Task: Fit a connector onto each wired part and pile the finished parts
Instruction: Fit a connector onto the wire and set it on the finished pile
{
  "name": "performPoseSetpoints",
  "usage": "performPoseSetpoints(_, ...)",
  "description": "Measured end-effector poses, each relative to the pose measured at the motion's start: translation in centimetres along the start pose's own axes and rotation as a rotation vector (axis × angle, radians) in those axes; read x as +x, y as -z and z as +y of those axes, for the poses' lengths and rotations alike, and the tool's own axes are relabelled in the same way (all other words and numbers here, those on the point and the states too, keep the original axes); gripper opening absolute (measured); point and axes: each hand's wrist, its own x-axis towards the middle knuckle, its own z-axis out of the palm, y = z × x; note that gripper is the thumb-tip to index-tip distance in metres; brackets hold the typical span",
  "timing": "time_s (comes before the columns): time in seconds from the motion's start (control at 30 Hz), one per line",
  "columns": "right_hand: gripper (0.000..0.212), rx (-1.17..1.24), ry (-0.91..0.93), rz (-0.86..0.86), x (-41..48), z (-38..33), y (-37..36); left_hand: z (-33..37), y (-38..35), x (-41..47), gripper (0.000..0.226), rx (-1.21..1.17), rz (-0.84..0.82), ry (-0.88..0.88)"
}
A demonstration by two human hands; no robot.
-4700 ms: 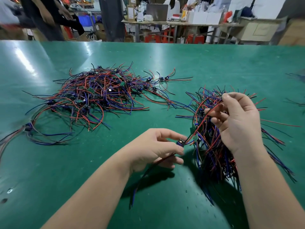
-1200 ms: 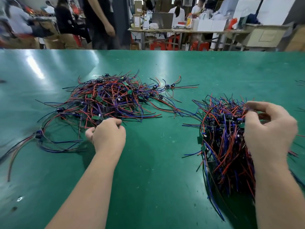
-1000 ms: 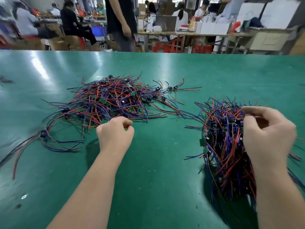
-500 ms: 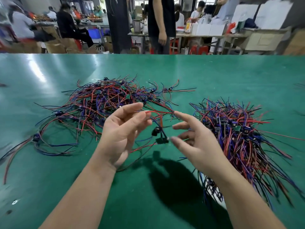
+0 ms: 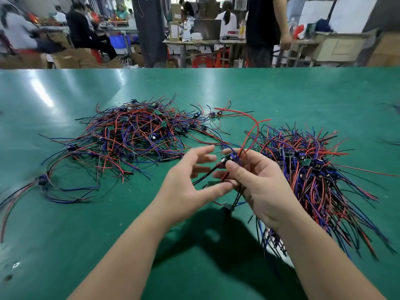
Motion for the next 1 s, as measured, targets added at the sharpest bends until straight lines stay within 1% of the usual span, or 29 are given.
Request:
performPoseSetpoints(0.03,0.033,0.008,-0.005,0.003,0.0,-0.1,0.0,-0.3,-0.4,-0.1,0.06,0.012,-0.038,-0.012)
performPoseSetpoints(0.1,0.034,-0.018,-0.022,0.025,0.1,-0.1,0.0,-0.6,-1.0,-0.1,0.041,0.032,-0.053,-0.016)
performPoseSetpoints(0.17,0.031,-0.051,-0.021,0.033,0.1,0.0,0.0,-0.8,-0.9,0.0,0.032,0.061,-0.064,0.0)
performPoseSetpoints(0.23,0.035,-0.073,-0.02,0.016,0.1,0.2,0.1,-1.0,-0.5,0.2,0.025,0.103,-0.079,-0.037)
performPoseSetpoints(0.27,0.035,-0.109,-0.02,0.017,0.1,0.3,0.2,-1.0,-0.3,0.3,0.022,0.163,-0.057,-0.065)
performPoseSetpoints(0.33,0.028,-0.244,-0.019,0.059,0.1,0.5,0.3,-1.3,0.4,0.6,0.029,0.276,0.065,-0.061)
performPoseSetpoints(0.37,0.023,-0.334,-0.024,0.094,0.1,0.6,0.5,-1.4,0.8,0.9,0.032,0.321,0.15,-0.03)
performPoseSetpoints(0.43,0.014,-0.576,-0.018,0.137,0.2,0.8,1.2,-1.9,1.9,1.1,0.03,0.425,0.303,0.061)
performPoseSetpoints(0.47,0.018,-0.717,-0.001,0.13,0.2,0.8,1.7,-2.2,2.4,1.1,0.028,0.493,0.342,0.133)
performPoseSetpoints(0.5,0.024,-0.83,0.012,0.112,0.1,0.8,2.0,-2.6,2.9,1.1,0.027,0.573,0.35,0.217)
performPoseSetpoints(0.53,0.028,-0.883,0.02,0.098,0.0,0.7,2.1,-2.9,3.2,1.1,0.029,0.665,0.334,0.3)
performPoseSetpoints(0.57,0.027,-0.874,0.019,0.096,0.0,0.4,2.1,-3.3,3.4,1.1,0.032,0.758,0.307,0.365)
performPoseSetpoints(0.63,0.025,-0.726,0.027,0.102,0.0,-0.1,1.8,-3.7,3.5,1.1,0.036,0.868,0.272,0.419)
performPoseSetpoints(0.7,0.028,-0.532,0.042,0.12,0.0,-0.7,1.5,-3.9,3.4,1.2,0.036,0.885,0.281,0.426)
performPoseSetpoints(0.77,0.031,-0.287,0.031,0.128,-0.1,-1.4,1.3,-4.1,3.5,1.2,0.036,0.902,0.285,0.444)
performPoseSetpoints(0.83,0.033,-0.006,-0.01,0.12,-0.2,-2.2,1.2,-4.2,3.8,1.2,0.038,0.937,0.269,0.498)
performPoseSetpoints(0.9,0.033,0.201,-0.046,0.139,-0.2,-2.9,1.1,-4.1,3.7,1.3,0.044,0.931,0.288,0.529)
performPoseSetpoints(0.93,0.033,0.267,-0.054,0.157,-0.2,-3.2,1.2,-3.9,3.5,1.3,0.048,0.882,0.334,0.506)
performPoseSetpoints(0.97,0.033,0.31,-0.054,0.17,-0.1,-3.3,1.2,-3.6,3.2,1.3,0.05,0.807,0.412,0.436)
performPoseSetpoints(1.0,0.034,0.336,-0.05,0.178,-0.1,-3.4,1.2,-3.1,3.0,1.3,0.047,0.72,0.504,0.317)
